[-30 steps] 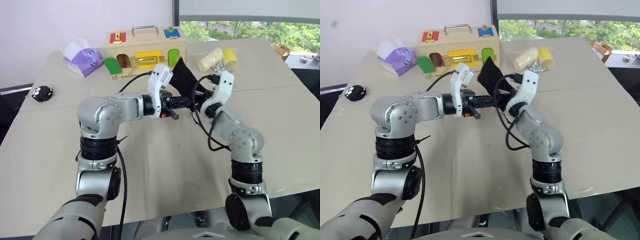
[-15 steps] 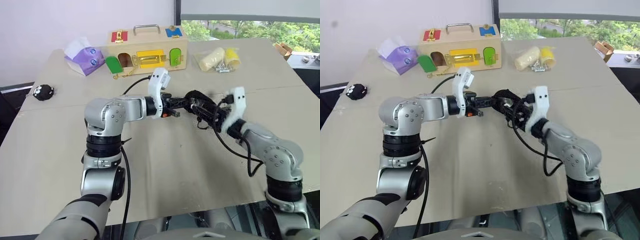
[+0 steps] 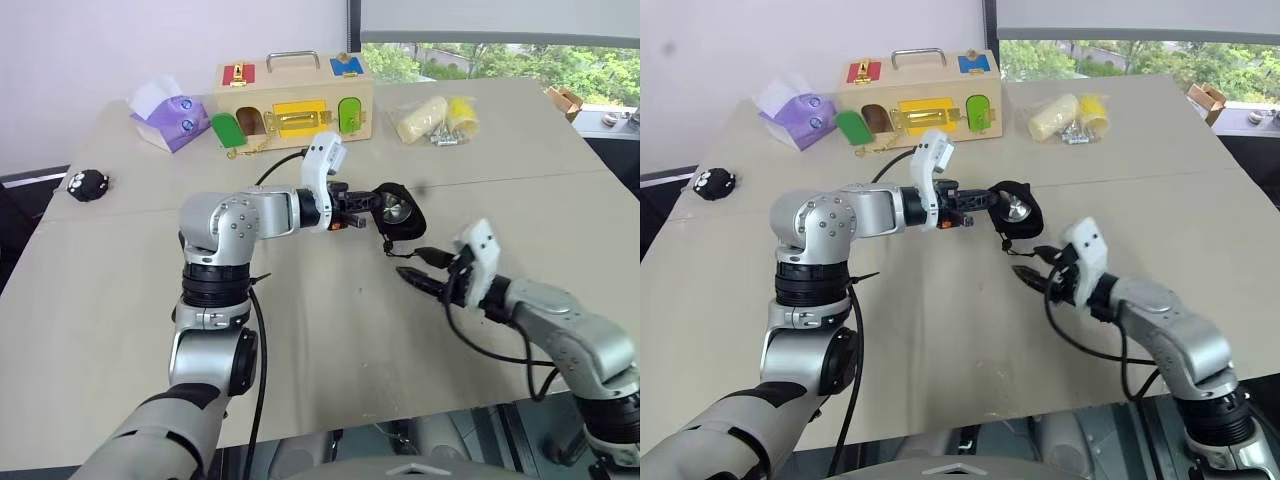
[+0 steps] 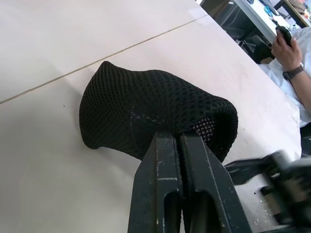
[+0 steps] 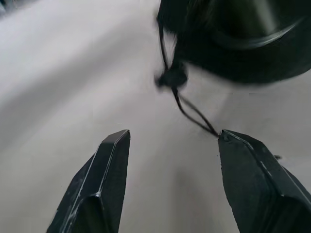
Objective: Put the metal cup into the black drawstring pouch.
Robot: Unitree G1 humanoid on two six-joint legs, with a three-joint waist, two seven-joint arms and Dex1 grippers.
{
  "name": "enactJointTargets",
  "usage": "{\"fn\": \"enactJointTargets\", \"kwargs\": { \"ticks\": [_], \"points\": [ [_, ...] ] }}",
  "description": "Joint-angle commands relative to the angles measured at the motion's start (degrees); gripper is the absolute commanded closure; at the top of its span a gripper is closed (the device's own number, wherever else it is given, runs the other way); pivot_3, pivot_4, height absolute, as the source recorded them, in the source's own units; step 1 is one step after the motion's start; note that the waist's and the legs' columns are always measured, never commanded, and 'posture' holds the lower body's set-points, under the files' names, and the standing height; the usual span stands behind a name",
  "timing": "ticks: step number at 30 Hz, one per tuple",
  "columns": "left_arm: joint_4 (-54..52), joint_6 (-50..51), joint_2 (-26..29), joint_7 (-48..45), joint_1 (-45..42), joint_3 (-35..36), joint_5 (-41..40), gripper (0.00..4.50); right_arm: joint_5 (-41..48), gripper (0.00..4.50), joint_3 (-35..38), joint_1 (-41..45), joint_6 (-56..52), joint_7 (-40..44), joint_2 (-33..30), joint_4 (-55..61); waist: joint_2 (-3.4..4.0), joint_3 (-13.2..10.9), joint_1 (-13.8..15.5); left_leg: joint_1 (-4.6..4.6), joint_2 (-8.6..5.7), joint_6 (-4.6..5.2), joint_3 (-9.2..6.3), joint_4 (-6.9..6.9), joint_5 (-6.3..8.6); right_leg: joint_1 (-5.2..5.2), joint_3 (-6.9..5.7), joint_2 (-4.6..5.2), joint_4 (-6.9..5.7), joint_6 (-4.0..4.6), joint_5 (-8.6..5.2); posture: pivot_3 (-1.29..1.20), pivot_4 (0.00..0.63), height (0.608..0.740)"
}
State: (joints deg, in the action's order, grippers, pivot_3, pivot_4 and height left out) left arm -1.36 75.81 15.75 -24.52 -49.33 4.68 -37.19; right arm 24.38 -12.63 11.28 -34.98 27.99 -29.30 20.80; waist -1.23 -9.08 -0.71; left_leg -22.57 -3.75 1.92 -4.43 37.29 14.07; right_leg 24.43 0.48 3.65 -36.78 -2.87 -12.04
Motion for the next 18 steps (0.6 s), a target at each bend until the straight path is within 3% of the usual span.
{"fn": "enactJointTargets", "kwargs": {
  "ticks": [1, 8, 14, 18],
  "points": [
    [-0.4, -1.6, -0.3, 0.3, -1.3, 0.6, 0.2, 4.5, -9.0, 1.61, -3.5, 2.3, 9.3, -1.6, 2.3, -4.6, 0.0, 0.0, 0.0, 0.0, -0.01, 0.0, 0.02, 0.03, 0.0, 0.0, 0.02, 0.01, 0.0, 0.0, 0.0, 0.0, 0.15, 0.74],
    [-1.4, -1.6, -1.1, 1.6, -0.6, 1.7, -0.3, 4.5, -15.1, 1.61, -3.2, 5.7, 16.8, -4.8, 11.3, -16.1, -0.01, 0.0, 0.0, -0.01, -0.03, -0.02, 0.02, 0.04, 0.0, 0.01, 0.05, 0.01, 0.0, -0.04, 0.04, 0.0, 0.15, 0.74],
    [-1.7, -1.3, -1.7, 3.0, -0.1, 3.2, -0.6, 4.5, -20.8, 4.31, -2.1, 4.9, 19.0, -5.6, 9.0, -18.0, -0.01, 0.0, 0.1, -0.02, -0.07, -0.02, 0.02, 0.04, 0.0, 0.01, 0.07, 0.02, 0.01, -0.05, 0.04, 0.0, 0.15, 0.74],
    [-1.9, -1.2, -2.0, 3.6, 0.3, 3.4, -0.6, 4.5, -25.9, 4.42, 1.9, 6.9, 22.8, -11.5, 7.6, -19.8, -0.01, 0.0, 0.1, -0.01, -0.07, -0.02, 0.01, 0.04, 0.0, 0.01, 0.05, 0.01, -0.02, -0.06, 0.05, 0.0, 0.15, 0.74]
  ]
}}
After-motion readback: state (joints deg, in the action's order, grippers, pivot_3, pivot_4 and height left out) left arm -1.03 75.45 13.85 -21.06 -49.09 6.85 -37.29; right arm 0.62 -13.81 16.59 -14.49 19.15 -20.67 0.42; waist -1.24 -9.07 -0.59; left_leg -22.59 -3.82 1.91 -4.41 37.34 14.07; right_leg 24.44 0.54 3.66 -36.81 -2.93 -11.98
